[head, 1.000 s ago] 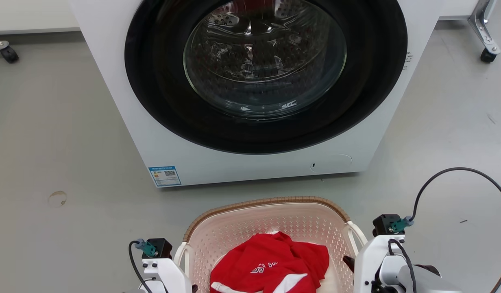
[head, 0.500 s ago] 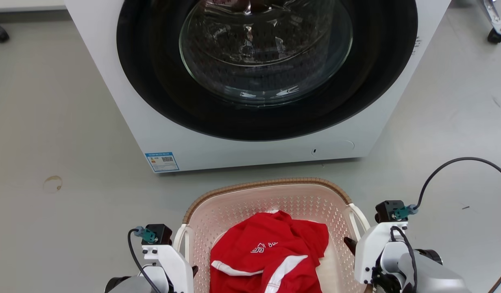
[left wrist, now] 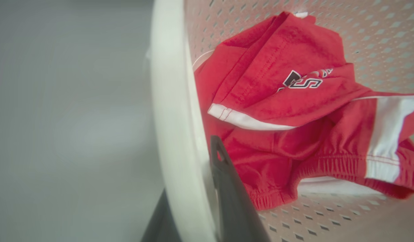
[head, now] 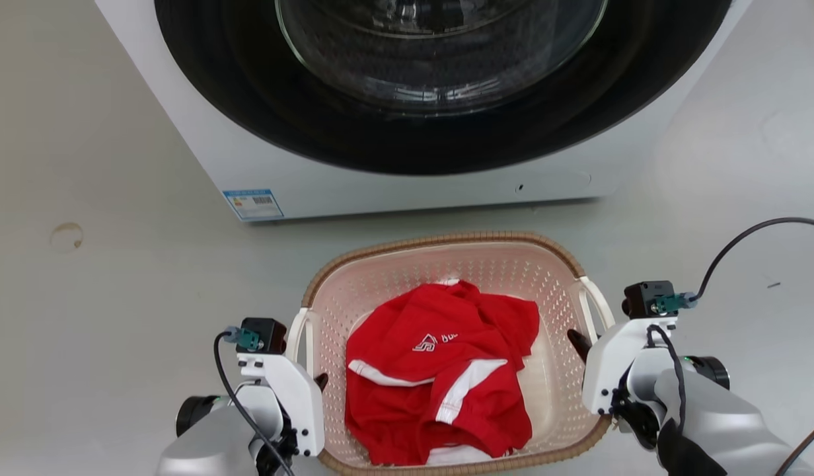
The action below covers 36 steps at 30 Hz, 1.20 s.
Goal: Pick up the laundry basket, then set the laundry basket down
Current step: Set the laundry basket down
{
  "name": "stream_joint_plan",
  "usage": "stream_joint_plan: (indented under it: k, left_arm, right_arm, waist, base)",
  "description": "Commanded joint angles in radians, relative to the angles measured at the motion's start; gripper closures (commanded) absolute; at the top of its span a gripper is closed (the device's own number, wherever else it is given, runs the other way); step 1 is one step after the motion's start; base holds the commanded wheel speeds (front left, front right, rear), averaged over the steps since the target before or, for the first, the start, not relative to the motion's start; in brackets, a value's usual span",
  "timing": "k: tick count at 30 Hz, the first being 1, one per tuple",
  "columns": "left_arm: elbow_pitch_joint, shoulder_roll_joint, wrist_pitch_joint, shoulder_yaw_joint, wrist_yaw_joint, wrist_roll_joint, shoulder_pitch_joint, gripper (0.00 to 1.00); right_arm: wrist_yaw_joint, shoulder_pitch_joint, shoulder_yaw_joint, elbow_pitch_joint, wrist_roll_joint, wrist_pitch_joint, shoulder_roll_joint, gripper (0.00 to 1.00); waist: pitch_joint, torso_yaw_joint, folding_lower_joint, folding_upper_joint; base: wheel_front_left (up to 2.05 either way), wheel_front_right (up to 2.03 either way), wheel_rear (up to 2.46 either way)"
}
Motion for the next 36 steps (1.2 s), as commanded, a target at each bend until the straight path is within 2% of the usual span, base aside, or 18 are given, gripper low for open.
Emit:
stream_joint_plan:
  k: [1, 15, 23, 36]
  left_arm:
    - [0.060, 0.128, -0.018, 0.014, 0.011, 0.018, -0.039, 1.00]
    - [0.077, 0.082, -0.072, 0.013, 0.014, 0.048, -0.185, 1.00]
    - [0.082, 0.057, -0.122, 0.011, 0.015, 0.071, -0.270, 1.00]
    - [0.086, 0.027, -0.229, 0.012, 0.014, 0.099, -0.389, 1.00]
  right_arm:
    - [-0.004, -0.011, -0.001, 0.063, -0.015, -0.021, -0.126, 1.00]
    - [-0.004, -0.129, -0.016, 0.090, -0.025, -0.108, -0.134, 1.00]
    - [-0.004, -0.191, -0.027, 0.091, -0.035, -0.168, -0.159, 1.00]
    - [-0.004, -0.280, -0.073, 0.073, -0.066, -0.200, -0.215, 1.00]
  waist:
    - [0.039, 0.003, 0.0000, 0.0000]
    - [0.268, 0.009, 0.0000, 0.0000]
    - [0.398, 0.023, 0.0000, 0.0000]
    - [0.572, 0.050, 0.0000, 0.0000]
  base:
    - [0.00, 0.00, 0.00]
    - [0.00, 0.00, 0.00]
    - [0.00, 0.00, 0.00]
    - [0.00, 0.00, 0.00]
